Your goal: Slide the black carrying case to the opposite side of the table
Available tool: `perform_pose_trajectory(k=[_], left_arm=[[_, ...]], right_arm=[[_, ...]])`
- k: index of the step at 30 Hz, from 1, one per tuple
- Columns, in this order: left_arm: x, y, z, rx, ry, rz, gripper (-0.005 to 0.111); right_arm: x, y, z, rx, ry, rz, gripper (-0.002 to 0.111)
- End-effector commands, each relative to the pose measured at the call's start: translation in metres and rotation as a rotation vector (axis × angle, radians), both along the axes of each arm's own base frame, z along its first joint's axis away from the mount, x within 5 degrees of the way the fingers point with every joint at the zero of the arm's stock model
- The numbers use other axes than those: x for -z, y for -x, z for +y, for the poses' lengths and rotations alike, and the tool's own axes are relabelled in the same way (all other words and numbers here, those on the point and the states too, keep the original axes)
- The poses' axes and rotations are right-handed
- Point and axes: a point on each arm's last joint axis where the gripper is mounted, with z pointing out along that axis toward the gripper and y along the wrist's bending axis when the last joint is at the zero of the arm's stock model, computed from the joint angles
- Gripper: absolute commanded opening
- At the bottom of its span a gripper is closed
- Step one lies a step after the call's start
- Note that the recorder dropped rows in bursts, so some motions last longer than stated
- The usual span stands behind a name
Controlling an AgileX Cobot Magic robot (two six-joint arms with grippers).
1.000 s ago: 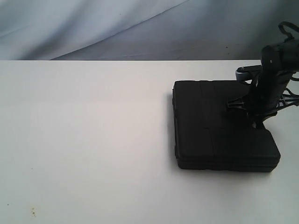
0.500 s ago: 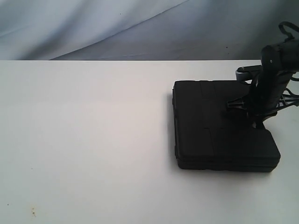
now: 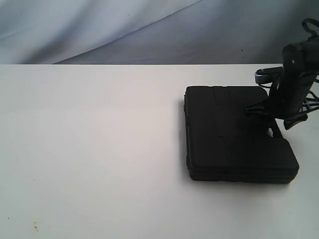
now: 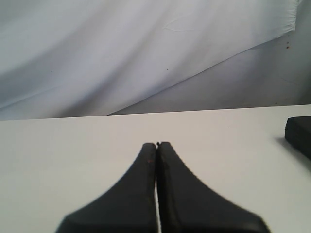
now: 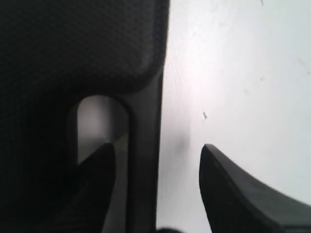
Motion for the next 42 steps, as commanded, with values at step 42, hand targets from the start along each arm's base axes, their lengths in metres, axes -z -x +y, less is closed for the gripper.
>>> perform_pose_trajectory(k=[42], left_arm=[[0.001,0.0,0.0,-0.003,0.01,-0.005,0.0]], right_arm=[[-0.151,0.201,0.001,-0.039,-0.294,-0.323,0.04]])
